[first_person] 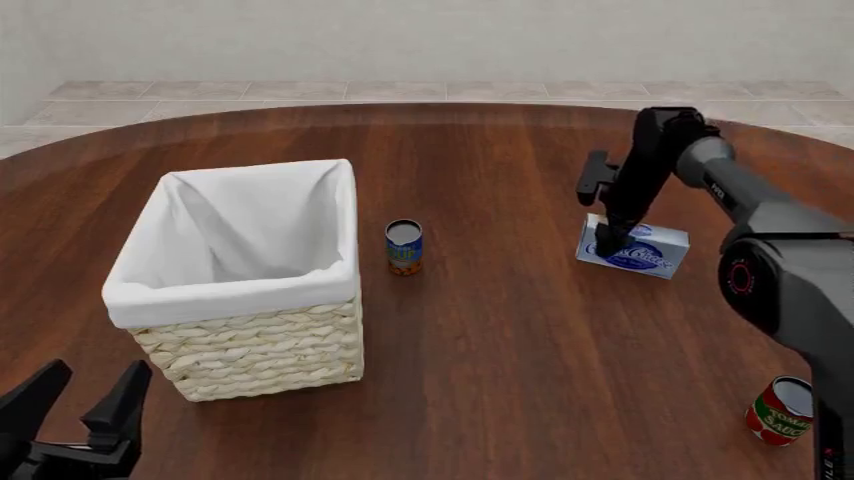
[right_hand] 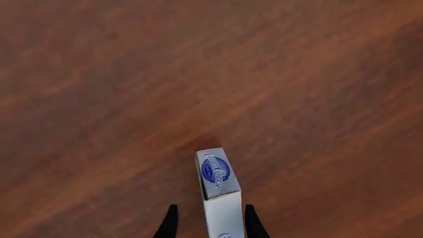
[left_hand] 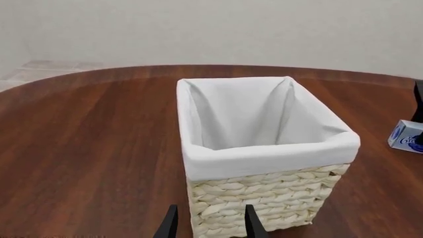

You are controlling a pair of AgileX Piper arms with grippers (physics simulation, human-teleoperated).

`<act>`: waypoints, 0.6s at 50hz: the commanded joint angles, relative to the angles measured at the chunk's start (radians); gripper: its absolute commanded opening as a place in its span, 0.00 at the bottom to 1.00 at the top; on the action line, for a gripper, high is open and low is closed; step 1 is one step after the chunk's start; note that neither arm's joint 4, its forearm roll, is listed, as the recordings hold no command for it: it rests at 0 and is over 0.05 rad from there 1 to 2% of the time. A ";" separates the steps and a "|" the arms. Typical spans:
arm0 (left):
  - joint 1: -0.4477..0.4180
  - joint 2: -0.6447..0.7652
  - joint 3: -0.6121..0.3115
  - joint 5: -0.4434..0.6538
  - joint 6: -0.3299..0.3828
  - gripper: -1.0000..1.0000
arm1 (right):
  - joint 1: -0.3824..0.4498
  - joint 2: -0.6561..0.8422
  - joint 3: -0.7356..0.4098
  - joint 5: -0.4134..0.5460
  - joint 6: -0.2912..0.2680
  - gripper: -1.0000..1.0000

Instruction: Pick up the cream cheese box, and put it in the basket.

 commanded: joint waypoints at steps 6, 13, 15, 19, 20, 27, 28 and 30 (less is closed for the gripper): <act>-0.003 0.024 0.000 -0.016 -0.007 1.00 | -0.004 0.014 0.010 0.006 0.026 1.00; -0.006 0.030 0.000 -0.020 -0.010 1.00 | -0.008 0.011 -0.004 0.006 0.004 1.00; -0.007 0.028 0.000 -0.019 -0.010 1.00 | -0.010 0.006 -0.020 0.005 -0.086 0.00; -0.010 0.028 0.000 -0.019 -0.011 1.00 | -0.014 0.031 -0.077 0.005 -0.055 0.00; -0.010 0.028 0.000 -0.019 -0.011 1.00 | -0.014 0.031 -0.077 0.005 -0.055 0.00; -0.011 0.036 0.000 -0.024 -0.015 1.00 | -0.029 0.084 -0.229 0.005 -0.029 0.00; -0.012 0.033 0.000 -0.022 -0.018 1.00 | -0.037 0.087 -0.235 -0.004 -0.057 0.00; -0.012 0.030 0.000 -0.020 -0.020 1.00 | -0.036 0.088 -0.238 0.000 -0.049 0.00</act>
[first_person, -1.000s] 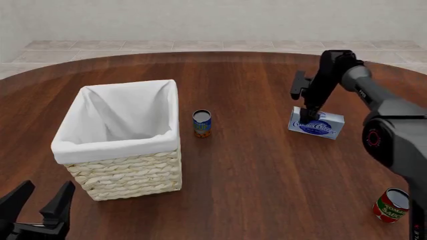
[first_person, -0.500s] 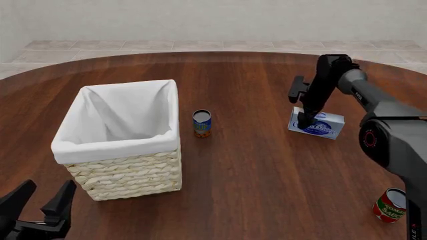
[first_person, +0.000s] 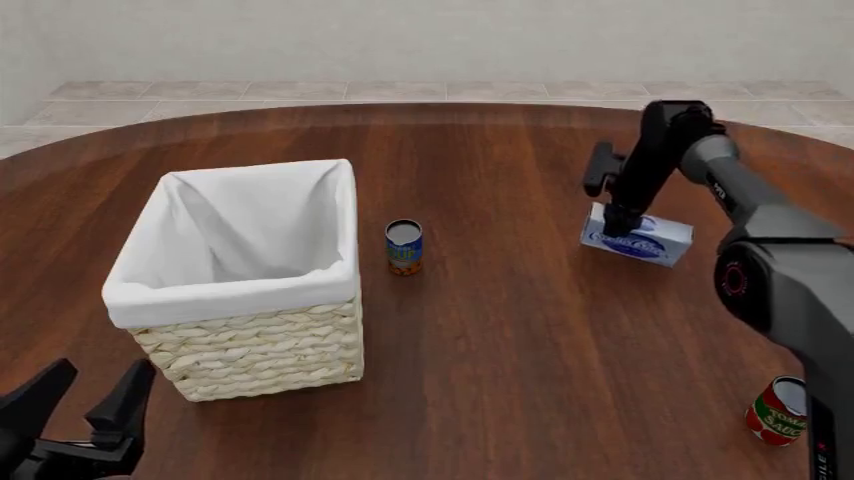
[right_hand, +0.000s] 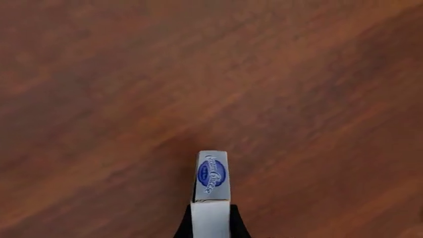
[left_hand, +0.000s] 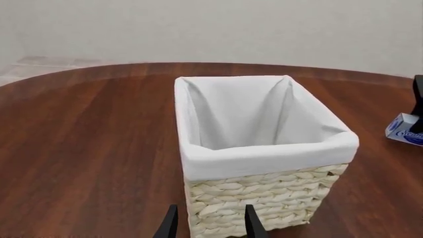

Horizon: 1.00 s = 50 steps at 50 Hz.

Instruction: Pick up the cream cheese box, and put it in the basket.

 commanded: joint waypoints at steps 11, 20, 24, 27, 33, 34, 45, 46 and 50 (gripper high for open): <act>-0.008 -0.011 0.000 0.008 -0.013 1.00 | 0.038 -0.106 0.046 -0.081 0.035 0.00; -0.001 -0.056 0.000 0.038 -0.016 1.00 | 0.123 -0.120 -0.151 -0.042 0.180 0.00; 0.001 -0.078 0.000 0.053 -0.014 1.00 | 0.199 -0.249 -0.016 -0.142 0.262 0.00; 0.002 -0.083 0.000 0.056 -0.012 1.00 | 0.204 -0.352 0.141 -0.258 0.255 0.00; -0.002 -0.093 0.000 0.063 -0.009 1.00 | 0.235 -0.513 0.360 -0.407 0.271 0.00; -0.003 -0.093 0.000 0.063 -0.008 1.00 | 0.256 -0.555 0.402 -0.444 0.286 0.00; 0.001 -0.099 0.000 0.066 0.006 1.00 | 0.359 -0.725 0.474 -0.571 0.599 0.00; 0.000 -0.096 0.000 0.064 0.007 1.00 | 0.371 -0.748 0.497 -0.601 0.622 0.00; -0.005 -0.092 0.000 0.061 0.011 1.00 | 0.409 -0.805 0.515 -0.660 0.756 0.00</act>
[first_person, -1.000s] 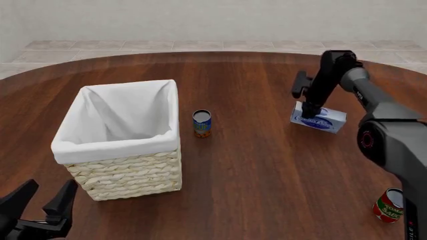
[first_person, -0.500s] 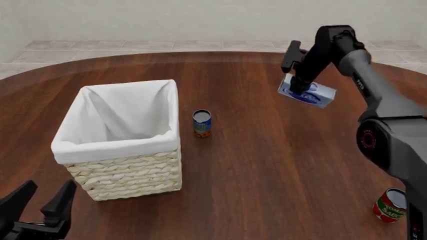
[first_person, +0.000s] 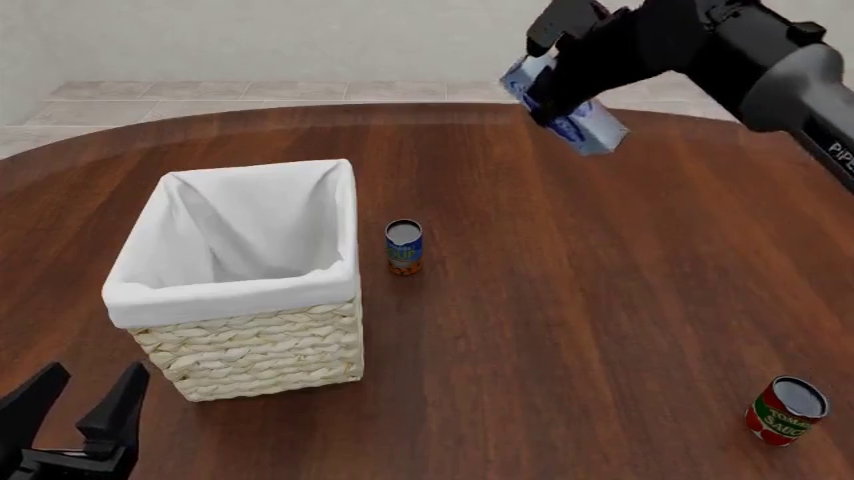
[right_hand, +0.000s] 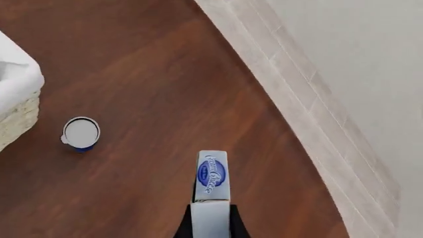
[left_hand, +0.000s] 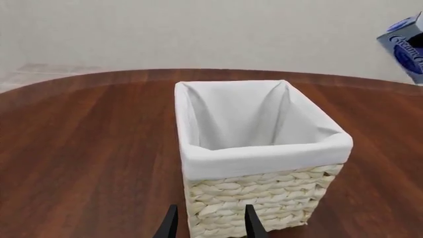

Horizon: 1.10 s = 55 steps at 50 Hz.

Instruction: Pick up the cream cheese box, and put it in the basket.

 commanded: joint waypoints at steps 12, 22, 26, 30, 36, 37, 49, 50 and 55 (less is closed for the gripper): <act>0.006 -0.010 0.000 0.006 0.010 1.00 | 0.170 -0.315 0.280 -0.381 0.510 0.00; -0.002 -0.009 0.000 0.006 0.020 1.00 | 0.269 -0.443 0.442 -0.583 0.663 0.00; 0.000 -0.014 0.000 0.009 0.018 1.00 | 0.313 -0.456 0.487 -0.654 0.683 0.00; 0.000 -0.018 0.000 0.012 0.016 1.00 | 0.356 -0.465 0.533 -0.740 0.733 0.00; 0.002 -0.020 0.000 0.013 0.015 1.00 | 0.404 -0.477 0.566 -0.822 0.784 0.00; 0.003 -0.020 0.000 0.013 0.014 1.00 | 0.421 -0.478 0.569 -0.827 0.786 0.00; -0.003 -0.013 0.000 0.009 0.008 1.00 | 0.535 -0.403 0.560 -0.871 0.799 0.00; -0.002 -0.010 0.000 0.007 0.007 1.00 | 0.546 -0.391 0.554 -0.869 0.790 0.00; -0.001 -0.008 0.000 0.005 0.003 1.00 | 0.574 -0.339 0.521 -0.855 0.756 0.00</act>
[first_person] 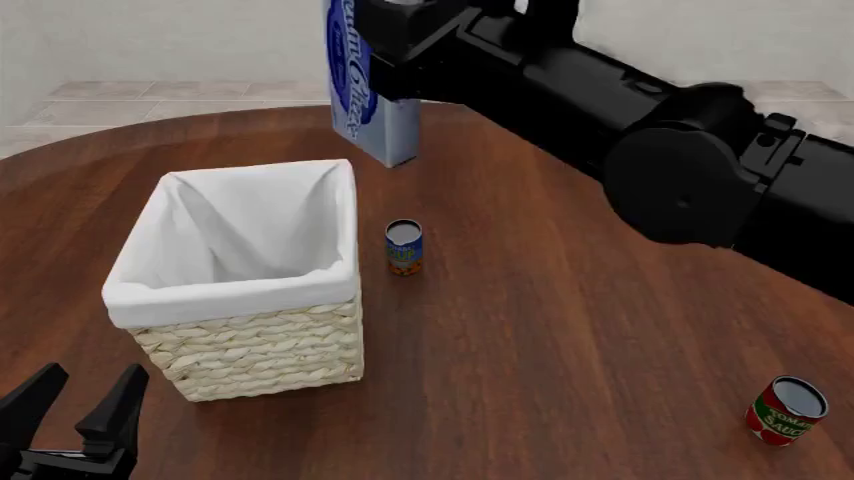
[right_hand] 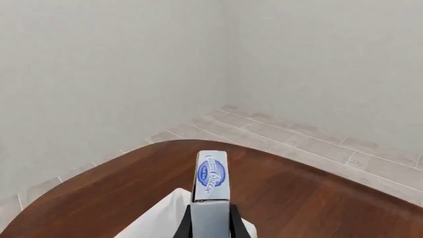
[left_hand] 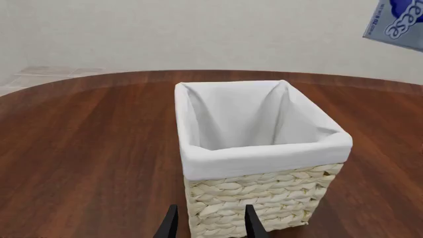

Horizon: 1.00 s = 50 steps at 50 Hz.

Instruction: Pick up the cream cheese box, and put it in the basket.

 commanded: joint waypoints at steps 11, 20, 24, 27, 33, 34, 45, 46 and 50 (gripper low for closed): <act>-0.001 -0.013 0.000 0.009 -0.008 1.00 | 0.168 0.111 -0.123 0.022 -0.044 0.00; -0.008 -0.021 0.000 0.014 -0.009 1.00 | 0.172 0.194 -0.196 0.044 -0.038 0.00; -0.006 -0.020 0.000 0.014 -0.011 1.00 | 0.155 0.229 -0.226 0.045 -0.029 0.00; -0.005 -0.024 0.000 0.016 -0.012 1.00 | 0.145 0.261 -0.248 0.044 -0.032 0.00; -0.004 -0.044 0.000 0.030 -0.015 1.00 | 0.112 0.338 -0.312 0.061 -0.054 0.00; -0.004 -0.048 0.000 0.032 -0.014 1.00 | 0.109 0.345 -0.315 0.057 -0.056 0.00; 0.001 -0.069 0.000 0.046 -0.023 1.00 | 0.110 0.385 -0.283 -0.004 -0.114 0.00; 0.001 -0.072 0.000 0.048 -0.024 1.00 | 0.117 0.389 -0.278 -0.010 -0.111 0.00; -0.001 -0.077 0.000 0.051 -0.025 1.00 | 0.127 0.399 -0.273 -0.024 -0.115 0.00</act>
